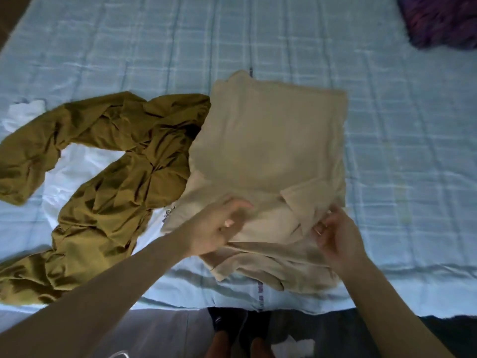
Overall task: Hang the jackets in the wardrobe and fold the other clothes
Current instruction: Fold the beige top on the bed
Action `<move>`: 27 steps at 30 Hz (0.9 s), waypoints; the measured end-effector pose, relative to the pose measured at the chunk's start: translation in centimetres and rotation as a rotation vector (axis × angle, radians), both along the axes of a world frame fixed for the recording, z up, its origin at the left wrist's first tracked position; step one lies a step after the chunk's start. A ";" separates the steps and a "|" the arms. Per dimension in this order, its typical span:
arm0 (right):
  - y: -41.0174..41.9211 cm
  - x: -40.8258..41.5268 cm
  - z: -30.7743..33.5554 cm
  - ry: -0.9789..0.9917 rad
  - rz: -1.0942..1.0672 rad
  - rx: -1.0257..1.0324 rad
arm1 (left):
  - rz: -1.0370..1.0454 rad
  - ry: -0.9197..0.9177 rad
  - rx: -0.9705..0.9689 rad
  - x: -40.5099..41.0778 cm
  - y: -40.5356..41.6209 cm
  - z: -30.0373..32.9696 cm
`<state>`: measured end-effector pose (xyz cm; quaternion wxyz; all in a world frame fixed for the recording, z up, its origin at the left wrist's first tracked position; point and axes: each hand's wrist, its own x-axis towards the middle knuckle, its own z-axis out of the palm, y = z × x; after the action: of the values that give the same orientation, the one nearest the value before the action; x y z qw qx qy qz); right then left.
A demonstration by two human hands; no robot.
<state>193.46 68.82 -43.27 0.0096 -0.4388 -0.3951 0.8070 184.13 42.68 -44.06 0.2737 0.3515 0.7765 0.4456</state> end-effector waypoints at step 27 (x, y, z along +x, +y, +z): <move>5.4 6.1 -2.8 -0.545 0.361 1.080 | -0.252 0.522 -1.371 -1.4 -4.6 -3.7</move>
<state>199.61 74.25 -46.12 -0.0077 -0.4883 -0.8029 0.3418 182.72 38.03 -47.75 0.2873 0.2828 0.8740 -0.2714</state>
